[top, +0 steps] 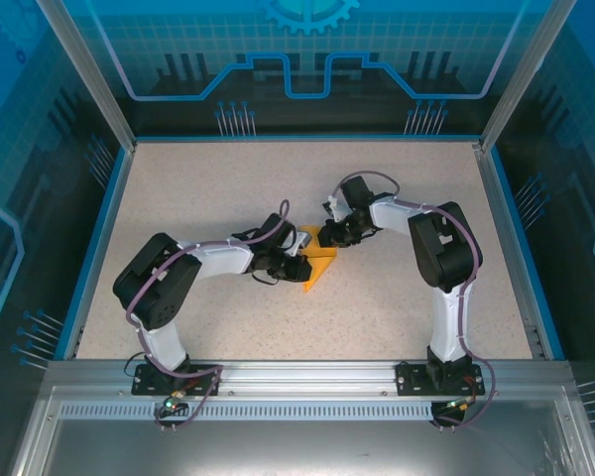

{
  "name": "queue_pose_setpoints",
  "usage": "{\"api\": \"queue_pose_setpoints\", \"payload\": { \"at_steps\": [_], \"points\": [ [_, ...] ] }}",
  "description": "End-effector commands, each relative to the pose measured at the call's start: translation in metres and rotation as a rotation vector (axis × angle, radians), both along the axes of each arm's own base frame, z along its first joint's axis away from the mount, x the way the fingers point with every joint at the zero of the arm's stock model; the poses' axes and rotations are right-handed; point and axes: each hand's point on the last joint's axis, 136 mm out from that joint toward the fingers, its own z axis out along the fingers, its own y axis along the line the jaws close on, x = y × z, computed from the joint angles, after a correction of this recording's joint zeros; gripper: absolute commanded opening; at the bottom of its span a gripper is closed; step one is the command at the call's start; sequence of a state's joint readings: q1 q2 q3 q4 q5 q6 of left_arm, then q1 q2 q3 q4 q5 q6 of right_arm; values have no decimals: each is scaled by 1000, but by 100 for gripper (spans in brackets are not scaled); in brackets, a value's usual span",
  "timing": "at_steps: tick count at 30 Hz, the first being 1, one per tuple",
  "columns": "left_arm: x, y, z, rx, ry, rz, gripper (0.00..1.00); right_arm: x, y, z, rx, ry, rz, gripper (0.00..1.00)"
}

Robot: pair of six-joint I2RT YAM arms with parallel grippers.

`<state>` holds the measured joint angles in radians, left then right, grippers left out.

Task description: Fold a paper plane with a square sheet of paper (pick it up from the middle)

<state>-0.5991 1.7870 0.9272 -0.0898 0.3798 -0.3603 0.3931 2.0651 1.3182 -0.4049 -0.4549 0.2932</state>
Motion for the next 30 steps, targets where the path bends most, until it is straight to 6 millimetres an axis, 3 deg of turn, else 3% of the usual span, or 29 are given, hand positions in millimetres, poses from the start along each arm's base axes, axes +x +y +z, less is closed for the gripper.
{"api": "queue_pose_setpoints", "payload": {
  "at_steps": [1,30],
  "points": [
    [3,0,1,-1,20,2,10,-13,-2,-16,-52,51,32,18],
    [7,8,-11,38,47,8,11,-15,-4,-13,-68,34,61,18]
  ]
}}
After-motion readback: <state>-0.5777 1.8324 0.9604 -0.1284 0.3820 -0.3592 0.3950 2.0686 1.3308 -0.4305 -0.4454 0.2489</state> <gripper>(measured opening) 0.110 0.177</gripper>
